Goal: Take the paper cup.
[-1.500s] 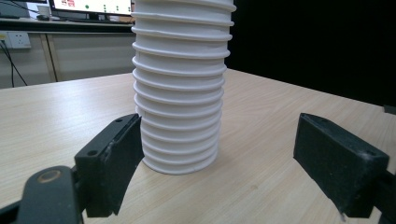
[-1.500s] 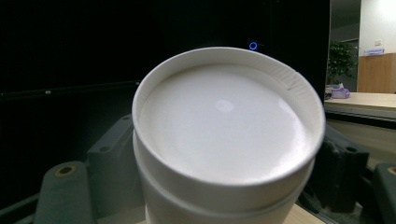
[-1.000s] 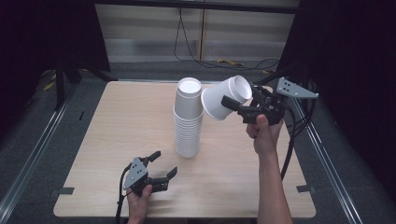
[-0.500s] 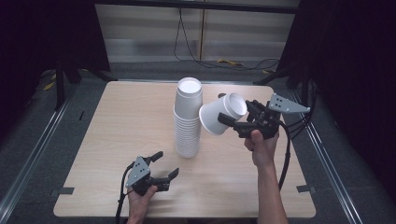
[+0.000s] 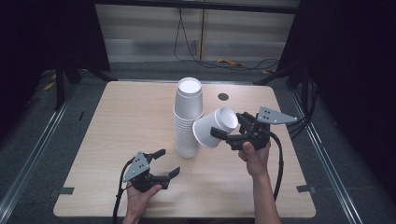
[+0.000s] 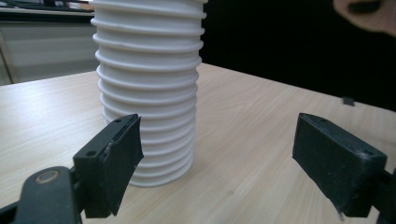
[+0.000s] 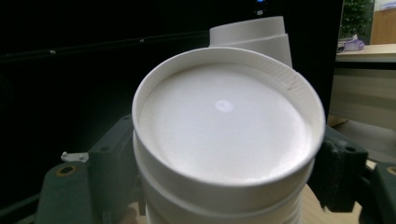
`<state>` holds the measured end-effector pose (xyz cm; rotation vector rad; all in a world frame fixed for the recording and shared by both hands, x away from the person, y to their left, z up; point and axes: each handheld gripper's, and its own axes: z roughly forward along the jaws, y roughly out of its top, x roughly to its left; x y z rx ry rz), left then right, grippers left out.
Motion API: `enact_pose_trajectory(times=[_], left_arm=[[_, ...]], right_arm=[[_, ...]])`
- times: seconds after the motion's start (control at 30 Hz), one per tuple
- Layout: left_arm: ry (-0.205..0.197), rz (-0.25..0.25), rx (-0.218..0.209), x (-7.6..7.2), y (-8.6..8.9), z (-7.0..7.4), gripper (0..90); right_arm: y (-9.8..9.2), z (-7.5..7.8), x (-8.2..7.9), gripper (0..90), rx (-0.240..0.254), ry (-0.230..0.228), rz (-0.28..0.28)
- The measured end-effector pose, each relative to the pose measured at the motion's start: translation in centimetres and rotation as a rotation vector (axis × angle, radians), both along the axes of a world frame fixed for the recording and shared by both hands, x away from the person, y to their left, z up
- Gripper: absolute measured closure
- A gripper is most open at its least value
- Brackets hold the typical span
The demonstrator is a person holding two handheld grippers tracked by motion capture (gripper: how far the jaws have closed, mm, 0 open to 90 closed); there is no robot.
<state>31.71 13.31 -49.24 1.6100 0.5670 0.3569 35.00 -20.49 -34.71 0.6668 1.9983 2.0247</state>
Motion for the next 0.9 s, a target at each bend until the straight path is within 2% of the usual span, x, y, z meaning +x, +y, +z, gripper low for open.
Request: enact_pose_trajectory(times=[0.1, 0.17, 0.23, 0.4, 0.5, 0.6, 0.7, 0.9], left_arm=[[-0.001, -0.023, -0.019, 0.0, -0.1, 0.5, 15.9], [-0.012, -0.031, -0.009, -0.2, -0.3, 1.0, 15.9], [-0.040, -0.034, 0.002, -0.4, -0.4, 1.4, 15.7], [-0.057, -0.059, 0.003, -0.8, -0.9, 2.4, 15.6], [-0.043, -0.082, -0.020, -0.7, -1.0, 2.8, 15.5], [-0.033, -0.088, -0.014, -0.6, -1.1, 3.0, 15.5], [-0.026, -0.116, -0.040, -0.6, -1.1, 3.3, 15.6], [-0.063, -0.129, -0.038, -0.9, -1.0, 4.1, 15.5]], right_arm=[[0.4, -0.6, 0.1, 22.2, -0.005, 0.008, 0.013], [0.7, -1.0, 0.0, 22.2, 0.001, 0.019, 0.024], [1.1, -1.4, 0.0, 22.1, 0.001, 0.026, 0.029], [1.5, -2.2, -0.1, 22.1, -0.016, 0.043, 0.039], [1.6, -2.6, -0.2, 22.2, -0.028, 0.057, 0.043], [1.9, -2.8, -0.3, 22.1, -0.044, 0.063, 0.051], [2.1, -2.9, -0.4, 22.1, -0.050, 0.064, 0.060], [2.2, -3.9, -0.5, 22.3, -0.044, 0.076, 0.080]])
